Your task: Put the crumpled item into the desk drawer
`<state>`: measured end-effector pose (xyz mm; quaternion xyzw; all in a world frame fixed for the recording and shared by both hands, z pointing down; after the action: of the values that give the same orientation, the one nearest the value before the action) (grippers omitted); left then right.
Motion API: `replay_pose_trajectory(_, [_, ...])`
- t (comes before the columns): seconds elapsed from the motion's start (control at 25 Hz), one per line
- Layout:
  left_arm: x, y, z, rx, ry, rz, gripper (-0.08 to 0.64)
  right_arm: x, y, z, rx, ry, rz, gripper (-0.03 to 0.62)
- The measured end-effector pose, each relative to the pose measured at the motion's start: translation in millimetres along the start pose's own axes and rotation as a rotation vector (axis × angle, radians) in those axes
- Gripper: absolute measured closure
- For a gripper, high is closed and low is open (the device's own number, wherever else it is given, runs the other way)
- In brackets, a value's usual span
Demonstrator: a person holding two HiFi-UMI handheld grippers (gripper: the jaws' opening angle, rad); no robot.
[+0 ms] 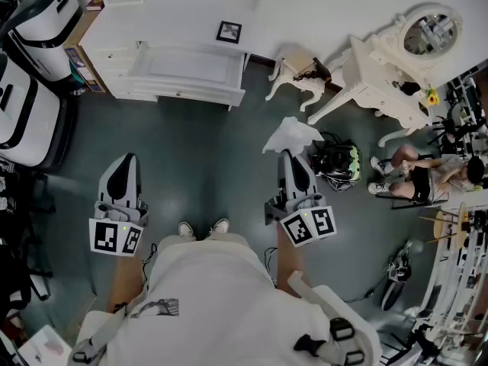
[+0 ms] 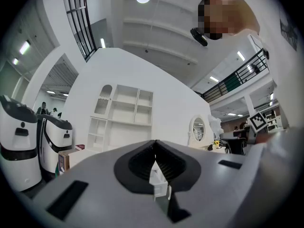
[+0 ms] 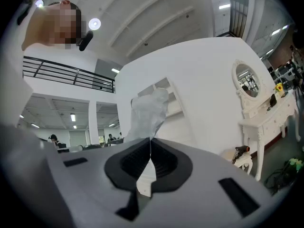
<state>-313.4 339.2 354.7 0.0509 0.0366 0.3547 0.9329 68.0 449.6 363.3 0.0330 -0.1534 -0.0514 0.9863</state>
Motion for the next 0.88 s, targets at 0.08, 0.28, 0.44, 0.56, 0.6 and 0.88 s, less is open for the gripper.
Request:
replay_pose_trajectory(0.08, [7,-2,1,0.000,0.001,-0.010,0.545,8,1,-3,-0.002,0.005,-0.009,0.580])
replay_pose_trajectory(0.28, [27,-14,6,0.013,-0.005,-0.007,0.545,29,5,-6,0.013,0.017,-0.016,0.580])
replay_pose_trajectory(0.44, [42,-21,8,0.023,-0.010,-0.004,0.545,43,12,-9,0.022,0.025,-0.016,0.580])
replay_pose_trajectory(0.56, [50,-30,5,0.033,-0.018,0.000,0.545,53,12,-13,0.026,0.031,-0.020,0.580])
replay_pose_trajectory(0.6, [53,-32,5,0.034,-0.021,0.000,0.545,55,12,-14,0.025,0.028,-0.022,0.580])
replay_pose_trajectory(0.88, [52,-31,7,0.006,-0.032,-0.028,0.545,62,0,-4,-0.001,-0.001,-0.047,0.580])
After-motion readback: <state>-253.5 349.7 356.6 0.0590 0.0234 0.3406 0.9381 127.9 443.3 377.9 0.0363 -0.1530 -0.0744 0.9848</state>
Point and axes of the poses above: the fingertips, and each gripper's own axes: y backward along the fingers, x to its right, z out of its underside, the point moved 10 cm from there along y, backward along the fingers, and after that the axes turned 1 degree about -x, right-handed, at the moved point
